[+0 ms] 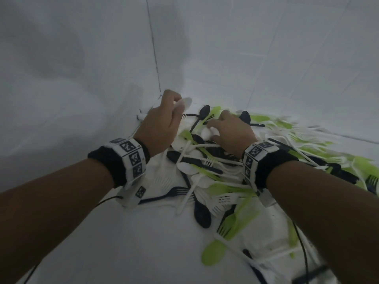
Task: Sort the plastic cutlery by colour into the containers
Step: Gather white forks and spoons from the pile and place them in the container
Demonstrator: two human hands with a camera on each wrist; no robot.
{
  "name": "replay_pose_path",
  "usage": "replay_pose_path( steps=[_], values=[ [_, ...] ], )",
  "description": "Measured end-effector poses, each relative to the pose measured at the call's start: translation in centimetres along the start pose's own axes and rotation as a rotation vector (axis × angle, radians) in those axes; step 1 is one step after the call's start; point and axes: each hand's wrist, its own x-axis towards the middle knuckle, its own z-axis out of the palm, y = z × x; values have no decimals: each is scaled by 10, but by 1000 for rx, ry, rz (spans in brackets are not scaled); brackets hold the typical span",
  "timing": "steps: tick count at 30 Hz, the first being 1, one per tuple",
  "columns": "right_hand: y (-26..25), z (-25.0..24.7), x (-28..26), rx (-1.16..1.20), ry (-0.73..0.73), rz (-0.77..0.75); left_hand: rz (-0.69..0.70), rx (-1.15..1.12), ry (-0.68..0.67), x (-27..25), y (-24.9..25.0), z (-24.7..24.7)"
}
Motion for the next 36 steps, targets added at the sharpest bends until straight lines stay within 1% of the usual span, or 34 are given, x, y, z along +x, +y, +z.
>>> replay_pose_path(
  steps=[2,4,6,9,10,11,13,15,17,19,20,21,23,25,27,30,32,36],
  values=[
    [-1,1,-3,-35,-15,-55,-69,11,-42,-14,-8,-4],
    [-2,3,-6,-76,-49,-72,-148,-11,-121,-31,-14,-6],
    [-4,5,-7,-104,-44,-88,-184,33,-216,-47,-18,-6],
    [-6,2,-8,-173,16,-117,-169,165,-308,-67,-18,-3],
    [-6,-2,-7,-206,55,-127,-172,203,-318,-72,-17,-1],
    [-4,-7,-5,-220,122,-136,-191,211,-321,-76,-16,2],
    [-2,-22,-2,-141,277,-135,-261,120,-329,-79,-12,8],
    [0,-35,-2,45,416,-112,-304,27,-311,-77,-8,12],
    [-1,-43,-7,198,503,-79,-333,47,-317,-75,-6,16],
    [-4,-45,-17,296,536,-44,-400,102,-335,-75,-4,21],
    [-6,-43,-23,312,511,-30,-440,125,-329,-75,-3,23],
    [-9,-40,-29,318,456,-21,-483,153,-324,-74,-2,25],
    [-12,-30,-43,353,272,-4,-536,257,-366,-71,0,30],
    [-14,-21,-58,378,74,20,-538,335,-421,-69,0,34],
    [-14,-14,-74,380,-49,26,-560,278,-403,-67,-4,38],
    [-10,-11,-97,382,-186,-39,-631,89,-301,-68,-7,41],
    [-7,-10,-106,324,-257,-88,-653,-2,-228,-68,-6,41],
    [-1,-4,-115,189,-221,-125,-665,-190,-23,-64,0,32]
  ],
)
